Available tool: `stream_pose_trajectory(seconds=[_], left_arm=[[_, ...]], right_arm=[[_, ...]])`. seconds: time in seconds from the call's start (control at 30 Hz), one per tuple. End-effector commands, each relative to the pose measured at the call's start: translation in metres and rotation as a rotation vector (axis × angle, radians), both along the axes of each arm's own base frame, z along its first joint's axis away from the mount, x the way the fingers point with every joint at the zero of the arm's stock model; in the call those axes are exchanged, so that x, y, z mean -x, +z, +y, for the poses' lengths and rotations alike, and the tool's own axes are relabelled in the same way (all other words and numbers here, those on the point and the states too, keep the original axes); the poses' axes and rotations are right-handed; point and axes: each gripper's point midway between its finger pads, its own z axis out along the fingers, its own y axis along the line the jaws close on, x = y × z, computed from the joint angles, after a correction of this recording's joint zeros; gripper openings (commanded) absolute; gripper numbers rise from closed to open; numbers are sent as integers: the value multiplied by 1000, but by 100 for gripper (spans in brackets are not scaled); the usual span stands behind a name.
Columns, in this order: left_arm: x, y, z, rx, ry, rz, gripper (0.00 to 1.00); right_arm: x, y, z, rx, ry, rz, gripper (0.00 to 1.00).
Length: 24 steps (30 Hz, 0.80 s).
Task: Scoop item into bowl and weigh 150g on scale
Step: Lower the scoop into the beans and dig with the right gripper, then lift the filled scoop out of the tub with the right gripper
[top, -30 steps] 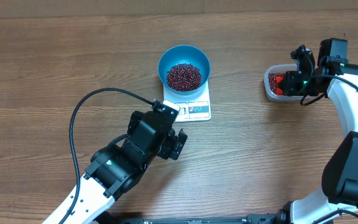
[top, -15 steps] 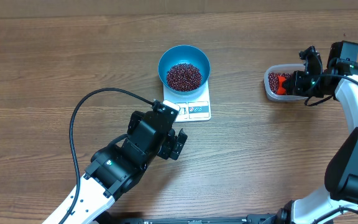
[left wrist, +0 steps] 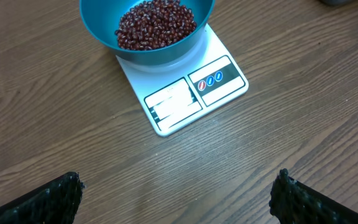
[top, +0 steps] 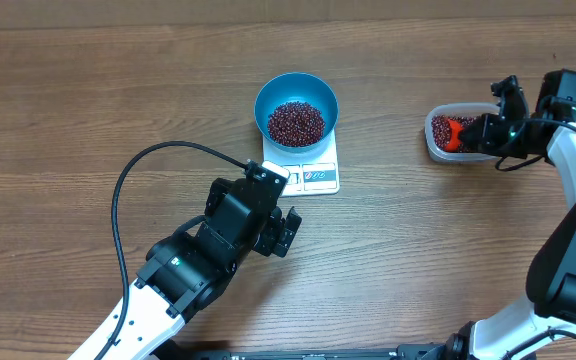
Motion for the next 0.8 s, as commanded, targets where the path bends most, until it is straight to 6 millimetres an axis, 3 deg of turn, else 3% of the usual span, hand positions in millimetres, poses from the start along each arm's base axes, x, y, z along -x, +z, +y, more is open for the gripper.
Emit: stream_pose_trajectory(seconds=[0.0, 0.3, 0.6, 0.77], left_arm=[[0, -4, -1, -11, -12, 7, 100], [0, -4, -1, -11, -11, 7, 100], [0, -4, -1, -11, -11, 7, 100], [0, -4, -1, -11, -11, 7, 99]], right_arm=[[3, -18, -9, 1, -31, 50, 4], [3, -19, -14, 1, -44, 49, 4], [10, -45, -11, -39, -71, 138, 4], [10, -46, -13, -42, -76, 142, 4]])
